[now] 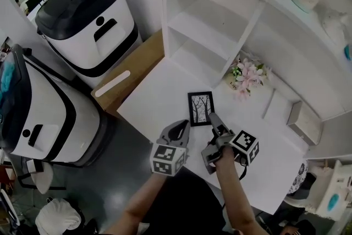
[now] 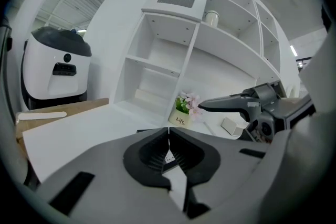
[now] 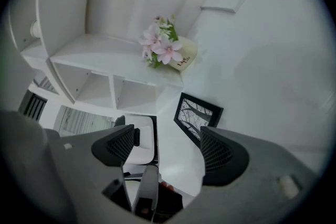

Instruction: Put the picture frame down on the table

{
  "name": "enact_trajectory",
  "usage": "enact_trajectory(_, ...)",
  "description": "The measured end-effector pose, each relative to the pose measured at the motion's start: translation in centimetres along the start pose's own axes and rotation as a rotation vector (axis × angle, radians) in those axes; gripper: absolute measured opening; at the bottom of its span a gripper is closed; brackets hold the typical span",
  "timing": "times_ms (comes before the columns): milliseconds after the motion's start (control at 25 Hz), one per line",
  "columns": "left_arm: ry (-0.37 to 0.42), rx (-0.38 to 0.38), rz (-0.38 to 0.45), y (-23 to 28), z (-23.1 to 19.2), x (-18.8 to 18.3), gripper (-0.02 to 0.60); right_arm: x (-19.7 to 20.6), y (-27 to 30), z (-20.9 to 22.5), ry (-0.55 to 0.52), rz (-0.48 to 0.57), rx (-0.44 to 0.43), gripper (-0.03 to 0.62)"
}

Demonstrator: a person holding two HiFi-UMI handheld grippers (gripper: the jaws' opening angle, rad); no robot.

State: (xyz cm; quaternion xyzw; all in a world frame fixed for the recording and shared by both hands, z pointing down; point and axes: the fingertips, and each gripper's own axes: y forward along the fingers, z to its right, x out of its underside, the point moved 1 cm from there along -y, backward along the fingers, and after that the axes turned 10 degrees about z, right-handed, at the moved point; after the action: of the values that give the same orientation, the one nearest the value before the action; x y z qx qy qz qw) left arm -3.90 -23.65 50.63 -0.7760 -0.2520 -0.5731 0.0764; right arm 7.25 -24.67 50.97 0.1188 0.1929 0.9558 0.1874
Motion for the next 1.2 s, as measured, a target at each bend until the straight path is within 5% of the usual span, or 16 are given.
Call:
enact_trajectory(640,0.085,0.144,0.082,-2.1,5.6,-4.4,0.014,-1.9,-7.1,-4.0,-0.727,0.176,-0.199,0.379)
enact_trajectory(1000,0.088,0.214,0.084,-3.2,8.5,-4.1,0.014,-0.7,-10.4,-4.3,-1.065,0.262,-0.259,0.222)
enact_trajectory(1200,0.115,0.226,0.092,-3.4,9.0,-4.1,0.014,-0.7,-11.5,-4.3,-1.169,0.333,-0.257,0.034)
